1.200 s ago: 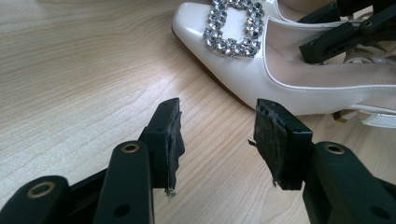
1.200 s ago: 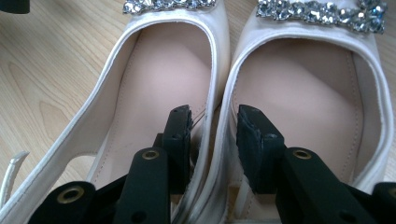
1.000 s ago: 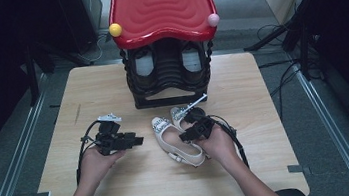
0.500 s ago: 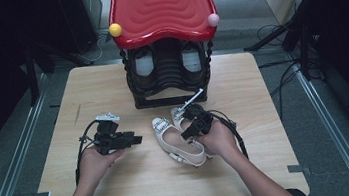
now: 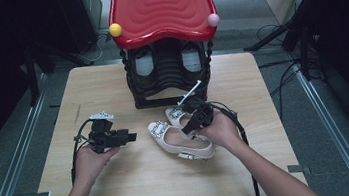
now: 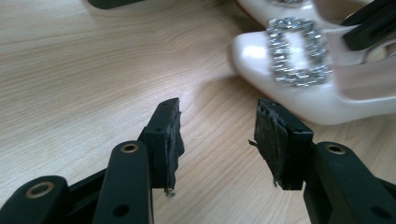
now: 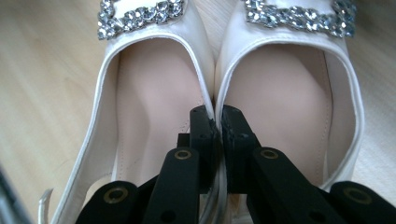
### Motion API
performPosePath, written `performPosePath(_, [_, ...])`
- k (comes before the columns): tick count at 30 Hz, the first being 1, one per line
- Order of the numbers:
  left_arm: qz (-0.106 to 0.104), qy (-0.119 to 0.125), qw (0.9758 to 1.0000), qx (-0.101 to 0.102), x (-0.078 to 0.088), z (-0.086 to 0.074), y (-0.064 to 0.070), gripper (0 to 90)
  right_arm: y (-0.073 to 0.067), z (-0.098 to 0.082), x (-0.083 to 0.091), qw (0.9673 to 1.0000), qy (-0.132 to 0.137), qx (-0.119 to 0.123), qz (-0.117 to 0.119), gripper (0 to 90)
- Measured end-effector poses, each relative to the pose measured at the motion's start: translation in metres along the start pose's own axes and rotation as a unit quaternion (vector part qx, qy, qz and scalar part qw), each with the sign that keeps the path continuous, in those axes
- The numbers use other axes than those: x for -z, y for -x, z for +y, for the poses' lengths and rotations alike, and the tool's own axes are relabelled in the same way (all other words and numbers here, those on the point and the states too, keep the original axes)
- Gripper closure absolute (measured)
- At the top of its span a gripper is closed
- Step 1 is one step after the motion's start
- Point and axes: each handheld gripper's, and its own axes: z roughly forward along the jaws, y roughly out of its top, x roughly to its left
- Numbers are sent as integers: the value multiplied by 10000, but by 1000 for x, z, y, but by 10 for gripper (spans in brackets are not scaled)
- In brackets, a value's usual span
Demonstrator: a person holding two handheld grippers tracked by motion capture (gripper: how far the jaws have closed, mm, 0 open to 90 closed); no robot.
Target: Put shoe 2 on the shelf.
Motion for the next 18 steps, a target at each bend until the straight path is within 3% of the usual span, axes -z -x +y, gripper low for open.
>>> performPosePath(6, [49, 42, 10000, 34, 2, 0, -4, 509, -7, 12, 33, 9974, 57, 708, 122, 856])
performPosePath(10, [62, 40, 9999, 93, 2, 0, -6, 510, -24, 22, 61, 9895, 20, 1441, 106, 855])
performPosePath(13, [78, 48, 9999, 102, 2, 0, -6, 510, -35, 29, 78, 9848, -46, 1735, 59, 854])
performPosePath(18, [83, 29, 9999, 61, 2, 0, -7, 510, -48, 44, 113, 9773, 138, 2088, 321, 855])
